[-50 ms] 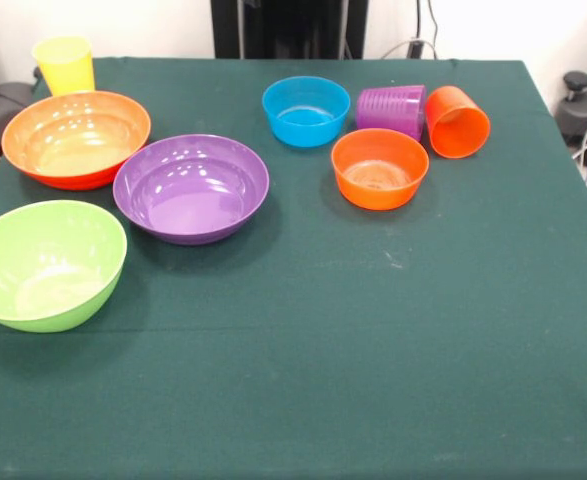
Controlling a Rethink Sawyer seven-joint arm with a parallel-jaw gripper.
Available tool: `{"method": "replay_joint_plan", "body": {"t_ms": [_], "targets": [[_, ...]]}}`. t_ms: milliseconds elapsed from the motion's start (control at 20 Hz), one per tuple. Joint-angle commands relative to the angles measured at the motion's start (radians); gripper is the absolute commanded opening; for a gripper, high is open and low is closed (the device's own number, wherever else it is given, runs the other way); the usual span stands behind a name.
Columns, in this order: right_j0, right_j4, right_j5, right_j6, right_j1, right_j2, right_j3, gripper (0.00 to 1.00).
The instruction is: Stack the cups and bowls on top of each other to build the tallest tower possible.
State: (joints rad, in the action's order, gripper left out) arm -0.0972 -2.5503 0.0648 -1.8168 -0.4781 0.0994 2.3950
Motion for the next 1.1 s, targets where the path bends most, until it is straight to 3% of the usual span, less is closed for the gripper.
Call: {"method": "replay_joint_plan", "body": {"t_ms": [50,650,850,1100], "targets": [[0.022,-0.118,-0.149,-0.009,0.163,0.025,-0.260,0.00],[-0.026,-0.121,-0.190,0.015,0.309,-0.016,-0.465,0.00],[-0.008,-0.101,-0.173,0.002,0.393,-0.031,-0.527,0.00],[-0.007,-0.060,-0.162,0.003,0.422,-0.021,-0.539,0.00]]}}
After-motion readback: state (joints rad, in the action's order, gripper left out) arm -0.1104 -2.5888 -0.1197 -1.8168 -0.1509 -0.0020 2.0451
